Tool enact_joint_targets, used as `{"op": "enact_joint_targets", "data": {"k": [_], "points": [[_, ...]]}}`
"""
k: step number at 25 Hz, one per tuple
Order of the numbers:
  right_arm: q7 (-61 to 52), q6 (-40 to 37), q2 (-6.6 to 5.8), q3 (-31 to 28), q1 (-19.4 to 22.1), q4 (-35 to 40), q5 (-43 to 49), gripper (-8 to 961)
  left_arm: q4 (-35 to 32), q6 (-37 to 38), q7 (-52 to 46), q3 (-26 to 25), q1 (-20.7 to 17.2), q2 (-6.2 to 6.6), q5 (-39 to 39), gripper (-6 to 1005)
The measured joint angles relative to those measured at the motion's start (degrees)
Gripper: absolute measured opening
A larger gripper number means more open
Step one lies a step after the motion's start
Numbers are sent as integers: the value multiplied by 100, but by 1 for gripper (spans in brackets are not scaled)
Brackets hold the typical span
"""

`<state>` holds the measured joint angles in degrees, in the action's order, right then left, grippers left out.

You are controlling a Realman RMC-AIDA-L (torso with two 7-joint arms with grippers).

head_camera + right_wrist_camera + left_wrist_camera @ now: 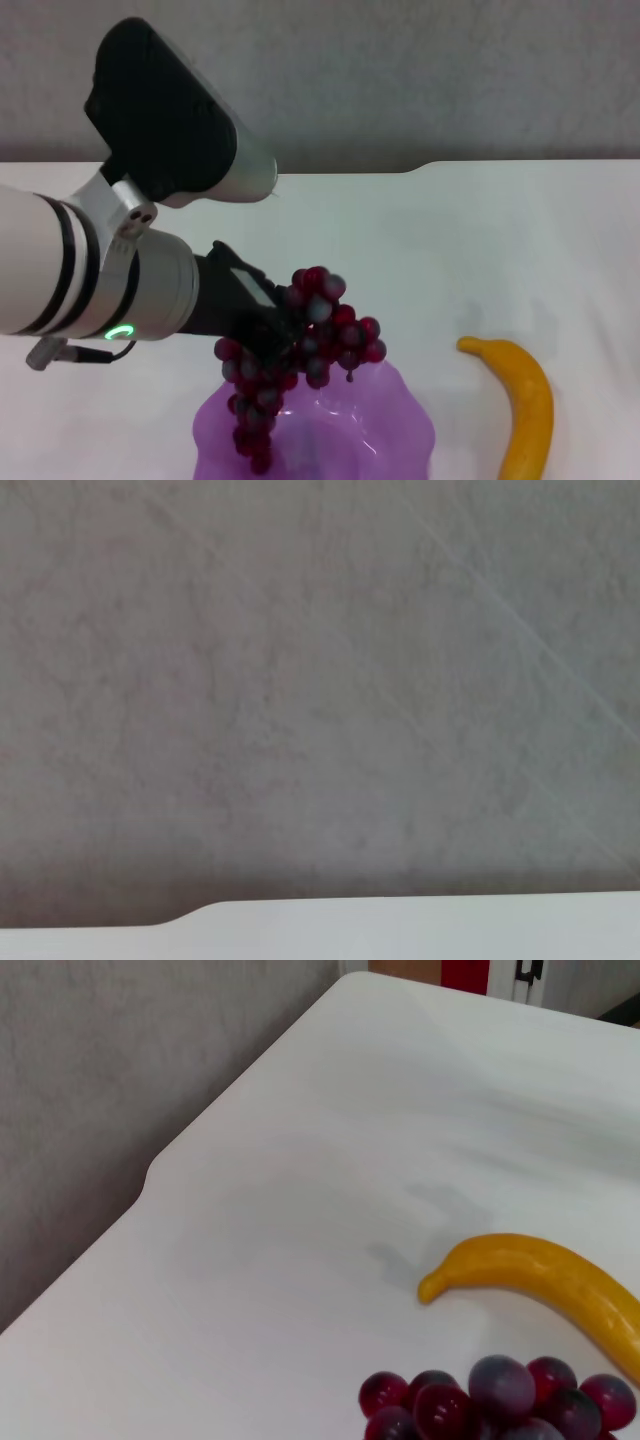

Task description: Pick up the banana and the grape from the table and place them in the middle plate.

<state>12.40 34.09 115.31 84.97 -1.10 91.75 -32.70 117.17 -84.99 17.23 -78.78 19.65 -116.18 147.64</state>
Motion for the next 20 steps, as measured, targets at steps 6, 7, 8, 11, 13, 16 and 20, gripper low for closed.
{"op": "enact_joint_targets", "data": {"k": [6,7,8,11,13,16,20], "points": [[0,1,0,10,-13,-3,0,825,-545,177,53,11,-8,-7,0,204],[0,2,0,10,-15,-2,0,825,-639,206,59,12,-2,-8,0,204],[0,2,0,10,-17,-2,0,825,-739,237,62,12,5,-9,0,203],[0,1,0,11,-25,-5,0,824,-953,269,62,19,24,-10,-11,202],[0,1,0,10,-30,-8,0,824,-1022,260,63,55,25,-10,-32,202],[0,1,0,11,-36,-9,0,823,-1057,239,89,153,25,-6,-126,202],[0,1,0,17,-39,-8,0,822,-1064,206,162,288,27,-4,-361,201]]}}
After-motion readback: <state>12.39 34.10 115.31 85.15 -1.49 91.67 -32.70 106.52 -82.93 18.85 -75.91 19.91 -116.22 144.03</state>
